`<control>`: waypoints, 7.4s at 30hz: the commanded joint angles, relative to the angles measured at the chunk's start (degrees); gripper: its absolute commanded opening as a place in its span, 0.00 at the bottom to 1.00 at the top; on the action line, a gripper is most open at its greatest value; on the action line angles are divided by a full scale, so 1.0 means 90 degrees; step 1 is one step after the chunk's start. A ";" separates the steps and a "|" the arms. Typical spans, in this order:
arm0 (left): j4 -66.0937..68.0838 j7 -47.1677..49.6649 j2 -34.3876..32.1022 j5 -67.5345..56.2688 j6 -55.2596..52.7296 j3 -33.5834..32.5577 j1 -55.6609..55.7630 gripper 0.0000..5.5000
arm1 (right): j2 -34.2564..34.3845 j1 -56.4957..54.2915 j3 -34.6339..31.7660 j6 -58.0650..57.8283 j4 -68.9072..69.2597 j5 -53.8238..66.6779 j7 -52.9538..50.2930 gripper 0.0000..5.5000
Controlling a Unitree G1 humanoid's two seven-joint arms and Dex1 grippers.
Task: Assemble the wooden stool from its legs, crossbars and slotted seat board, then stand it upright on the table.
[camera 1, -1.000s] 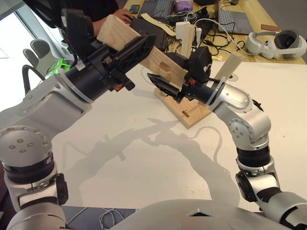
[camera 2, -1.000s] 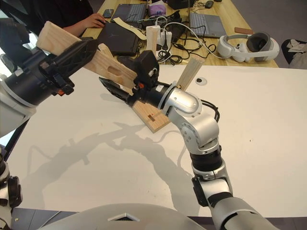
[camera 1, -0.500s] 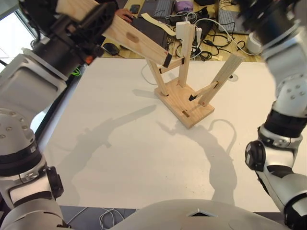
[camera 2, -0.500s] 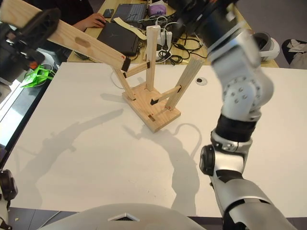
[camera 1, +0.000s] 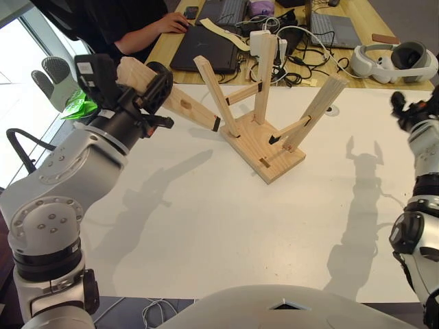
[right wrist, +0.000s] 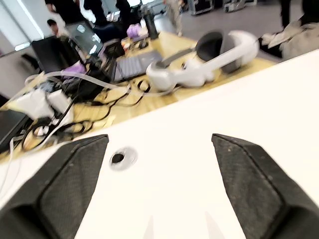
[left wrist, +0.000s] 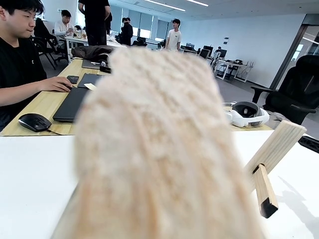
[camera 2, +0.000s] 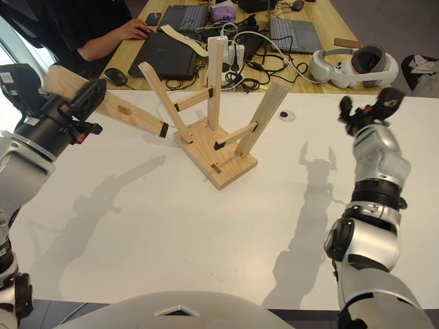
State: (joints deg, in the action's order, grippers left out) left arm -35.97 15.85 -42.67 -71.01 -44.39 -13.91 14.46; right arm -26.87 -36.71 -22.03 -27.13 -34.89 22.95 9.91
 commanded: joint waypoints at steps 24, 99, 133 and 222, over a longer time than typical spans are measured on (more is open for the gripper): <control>-0.0355 0.1193 0.1163 0.0716 -0.1443 -0.0465 -0.0435 0.18 | 0.1563 0.1530 0.1971 -0.2361 0.3852 0.0114 0.0905 0.70; 0.1916 0.3329 0.1613 -0.1245 -0.2173 0.2835 0.1741 0.18 | 0.2025 0.2008 0.1976 -0.1517 0.4614 -0.0684 -0.0218 0.70; 0.1131 0.2481 0.3121 0.1342 -0.2420 0.1792 0.1268 0.51 | 0.2125 0.1501 0.2173 -0.0973 0.4849 -0.1183 -0.0339 0.70; -0.0773 -0.2566 0.1904 0.2882 -0.2260 0.1590 0.0510 0.61 | 0.2015 0.1754 0.2187 -0.3098 0.6105 0.1862 -0.1585 0.70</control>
State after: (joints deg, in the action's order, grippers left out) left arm -43.84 -7.77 -27.36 -45.45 -65.18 -0.93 16.69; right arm -8.79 -20.32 -2.91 -53.96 20.28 40.48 -4.94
